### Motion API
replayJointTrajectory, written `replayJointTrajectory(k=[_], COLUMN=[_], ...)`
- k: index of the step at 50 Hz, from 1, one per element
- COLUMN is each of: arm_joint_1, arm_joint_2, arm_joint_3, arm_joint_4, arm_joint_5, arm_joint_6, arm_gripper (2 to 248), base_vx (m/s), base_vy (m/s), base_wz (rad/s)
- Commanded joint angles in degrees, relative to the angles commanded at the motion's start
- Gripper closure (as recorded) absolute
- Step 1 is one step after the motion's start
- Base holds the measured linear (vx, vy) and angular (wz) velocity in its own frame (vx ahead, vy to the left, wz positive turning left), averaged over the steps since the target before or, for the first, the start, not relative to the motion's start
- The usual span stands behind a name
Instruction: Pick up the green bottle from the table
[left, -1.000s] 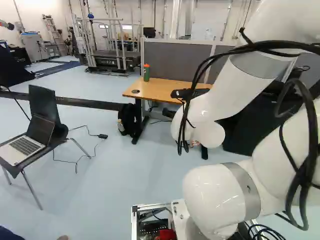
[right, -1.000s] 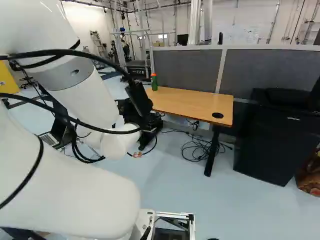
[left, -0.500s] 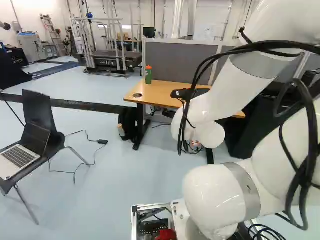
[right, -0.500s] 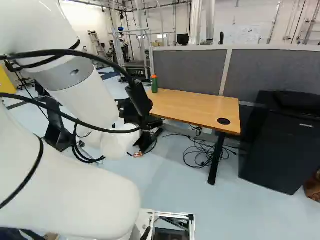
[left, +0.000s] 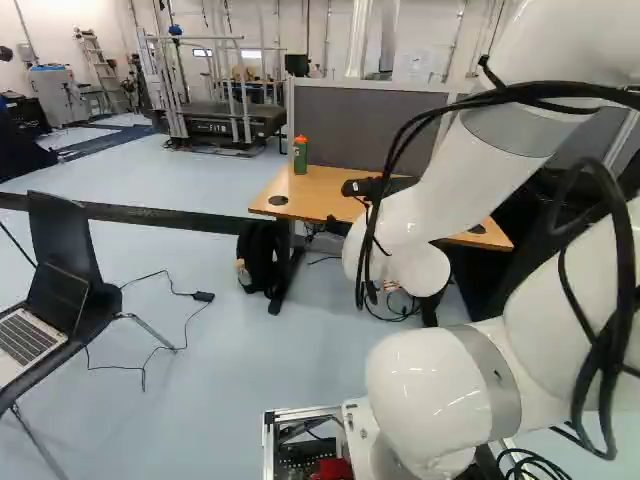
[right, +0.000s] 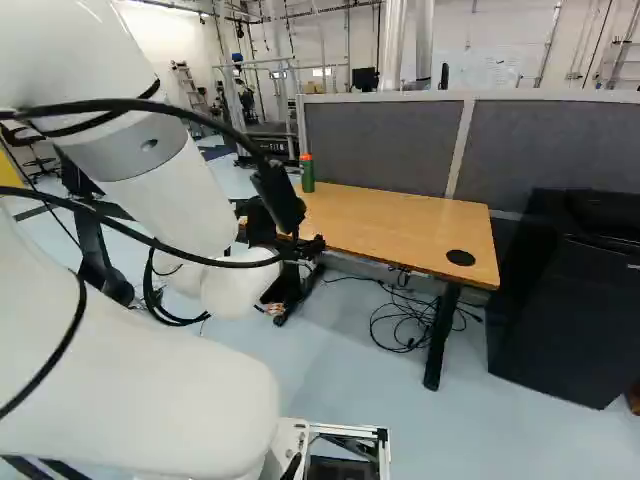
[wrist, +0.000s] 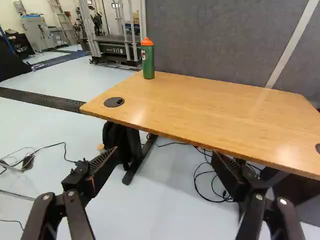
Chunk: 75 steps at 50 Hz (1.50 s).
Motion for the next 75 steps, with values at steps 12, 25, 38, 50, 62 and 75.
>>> replayJointTrajectory(k=[12,25,38,50,62,75], arm_joint_1=[0.00,0.00,0.00,0.00,0.00,0.00], arm_joint_2=[0.00,0.00,0.00,0.00,0.00,0.00], arm_joint_3=[0.00,0.00,0.00,0.00,0.00,0.00], arm_joint_4=[0.00,0.00,0.00,0.00,0.00,0.00], arm_joint_5=[0.00,0.00,0.00,0.00,0.00,0.00], arm_joint_6=[0.00,0.00,0.00,0.00,0.00,0.00], arm_gripper=[3,3,3,3,3,3], base_vx=[0.194,0.192,0.195,0.193,0.192,0.194], base_vy=[0.038,0.039,0.038,0.037,0.033,0.030], base_wz=[-0.025,-0.022,-0.024,-0.024,-0.026,-0.027])
